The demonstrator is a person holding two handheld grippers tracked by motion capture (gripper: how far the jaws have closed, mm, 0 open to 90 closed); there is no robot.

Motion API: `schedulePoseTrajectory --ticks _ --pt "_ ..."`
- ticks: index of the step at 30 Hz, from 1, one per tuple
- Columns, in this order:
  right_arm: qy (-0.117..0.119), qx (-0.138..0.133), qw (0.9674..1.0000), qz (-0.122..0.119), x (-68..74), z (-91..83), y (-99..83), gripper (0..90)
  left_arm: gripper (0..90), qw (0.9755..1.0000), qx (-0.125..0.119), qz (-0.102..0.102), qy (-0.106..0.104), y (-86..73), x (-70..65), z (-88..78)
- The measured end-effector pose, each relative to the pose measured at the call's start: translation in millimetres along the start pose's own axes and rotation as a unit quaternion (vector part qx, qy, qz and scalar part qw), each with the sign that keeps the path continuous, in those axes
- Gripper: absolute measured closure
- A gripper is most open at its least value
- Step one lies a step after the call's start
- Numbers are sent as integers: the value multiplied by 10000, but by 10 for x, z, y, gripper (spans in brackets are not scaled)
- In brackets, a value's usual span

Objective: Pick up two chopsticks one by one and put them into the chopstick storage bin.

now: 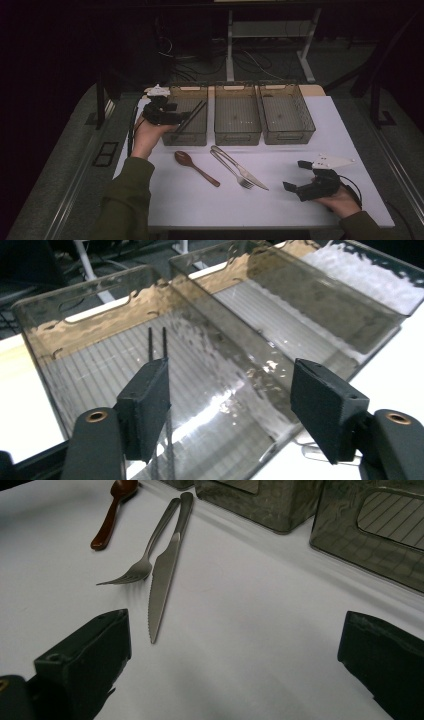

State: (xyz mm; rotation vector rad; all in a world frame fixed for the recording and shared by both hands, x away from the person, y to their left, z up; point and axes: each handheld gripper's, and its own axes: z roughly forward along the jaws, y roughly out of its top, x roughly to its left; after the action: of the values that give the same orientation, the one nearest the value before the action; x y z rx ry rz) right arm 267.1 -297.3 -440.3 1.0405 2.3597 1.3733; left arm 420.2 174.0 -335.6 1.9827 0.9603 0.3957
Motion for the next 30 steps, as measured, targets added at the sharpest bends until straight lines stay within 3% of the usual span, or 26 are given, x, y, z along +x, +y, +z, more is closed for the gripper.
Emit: schedulePoseTrajectory --ticks 8,19,24,30 --pt "-3 -3 10000 7 0 0 1 1 290 9994 -31 107 -323 -101 -308 -98" --pt "0 -2 10000 11 2 -3 1 2 286 9983 -72 140 -569 -425 -539 -152" --pt "-12 -1 10000 11 0 -3 0 2 344 9979 -38 171 -631 -624 -619 -159" --pt "-11 -8 10000 8 4 0 0 1 474 9974 -35 199 -689 -818 -675 -182"
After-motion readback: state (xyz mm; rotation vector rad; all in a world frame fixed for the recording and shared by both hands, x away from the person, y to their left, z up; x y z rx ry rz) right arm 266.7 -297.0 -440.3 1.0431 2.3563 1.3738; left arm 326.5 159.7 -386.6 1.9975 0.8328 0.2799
